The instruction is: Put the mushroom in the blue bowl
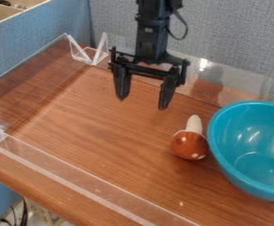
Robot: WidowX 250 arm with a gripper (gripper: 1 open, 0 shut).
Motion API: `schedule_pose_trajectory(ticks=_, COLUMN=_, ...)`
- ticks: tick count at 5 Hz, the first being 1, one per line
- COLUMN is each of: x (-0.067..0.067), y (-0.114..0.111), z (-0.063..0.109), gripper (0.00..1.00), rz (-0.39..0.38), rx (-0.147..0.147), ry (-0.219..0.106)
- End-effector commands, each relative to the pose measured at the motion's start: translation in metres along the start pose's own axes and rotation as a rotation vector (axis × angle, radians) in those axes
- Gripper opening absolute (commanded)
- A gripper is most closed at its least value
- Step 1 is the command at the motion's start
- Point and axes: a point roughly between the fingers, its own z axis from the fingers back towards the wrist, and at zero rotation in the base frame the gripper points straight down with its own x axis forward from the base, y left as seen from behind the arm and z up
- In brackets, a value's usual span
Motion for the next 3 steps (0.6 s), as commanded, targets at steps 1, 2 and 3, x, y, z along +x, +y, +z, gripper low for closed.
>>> schedule_pose_trajectory(ticks=1, x=-0.006, y=0.004, z=0.019, gripper=1.00, rz=0.026, rx=-0.020, ry=-0.074)
schedule_pose_trajectory(ticks=2, x=-0.008, y=-0.002, z=0.021, gripper=1.00, rz=0.050, rx=-0.024, ry=-0.086)
schedule_pose_trajectory(ticks=3, x=-0.010, y=-0.007, z=0.022, gripper=1.00, rz=0.075, rx=-0.029, ry=-0.098)
